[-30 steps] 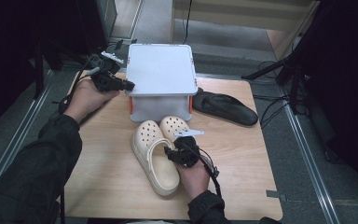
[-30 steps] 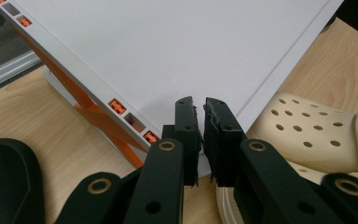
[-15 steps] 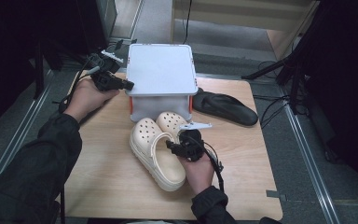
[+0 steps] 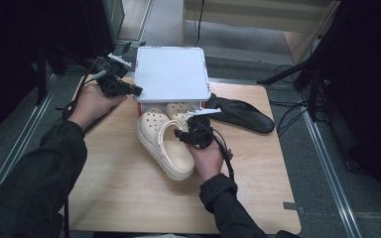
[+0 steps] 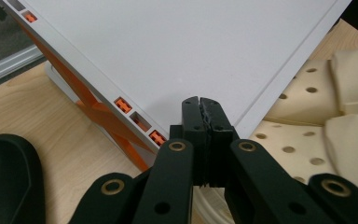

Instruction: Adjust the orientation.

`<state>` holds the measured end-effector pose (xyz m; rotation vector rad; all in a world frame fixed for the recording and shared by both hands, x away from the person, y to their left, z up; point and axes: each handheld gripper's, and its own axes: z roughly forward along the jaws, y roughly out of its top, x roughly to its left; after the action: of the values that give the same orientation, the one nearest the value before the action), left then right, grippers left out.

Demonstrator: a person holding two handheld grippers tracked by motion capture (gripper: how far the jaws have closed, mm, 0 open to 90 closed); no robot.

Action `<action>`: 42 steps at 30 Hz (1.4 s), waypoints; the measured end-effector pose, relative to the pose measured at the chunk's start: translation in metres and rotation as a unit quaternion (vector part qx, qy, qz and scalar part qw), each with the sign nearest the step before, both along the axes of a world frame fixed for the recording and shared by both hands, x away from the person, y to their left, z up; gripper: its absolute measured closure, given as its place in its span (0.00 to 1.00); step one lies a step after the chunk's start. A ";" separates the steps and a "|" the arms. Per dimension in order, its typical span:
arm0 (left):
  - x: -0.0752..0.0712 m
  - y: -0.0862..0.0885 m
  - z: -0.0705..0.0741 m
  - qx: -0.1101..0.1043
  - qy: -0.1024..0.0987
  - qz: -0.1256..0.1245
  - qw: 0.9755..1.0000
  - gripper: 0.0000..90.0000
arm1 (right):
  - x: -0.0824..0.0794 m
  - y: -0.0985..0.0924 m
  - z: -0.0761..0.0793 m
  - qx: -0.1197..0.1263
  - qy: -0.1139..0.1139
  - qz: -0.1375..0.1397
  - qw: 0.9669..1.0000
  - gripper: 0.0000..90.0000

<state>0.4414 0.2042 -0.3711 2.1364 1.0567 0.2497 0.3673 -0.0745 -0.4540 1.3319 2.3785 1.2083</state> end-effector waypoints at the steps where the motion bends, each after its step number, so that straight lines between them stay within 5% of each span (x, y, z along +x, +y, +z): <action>1: 0.000 0.000 0.000 0.001 0.000 0.001 1.000 1.00 | 0.004 0.002 -0.001 -0.003 -0.002 -0.001 1.000 0.73; 4: 0.000 0.002 0.000 -0.001 0.003 0.001 1.000 1.00 | 0.019 0.011 -0.006 -0.031 -0.014 -0.011 0.999 0.73; 13: 0.001 0.002 0.000 -0.003 0.005 -0.002 1.000 1.00 | 0.041 0.013 -0.016 -0.025 -0.005 -0.037 0.999 0.73; 42: 0.002 0.003 0.000 -0.009 0.010 -0.004 1.000 1.00 | 0.062 0.033 -0.030 -0.026 -0.016 -0.099 0.995 0.73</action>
<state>0.4439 0.2075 -0.3711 2.1318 1.0575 0.2136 0.4292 -0.0415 -0.4841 1.4795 2.1789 1.0953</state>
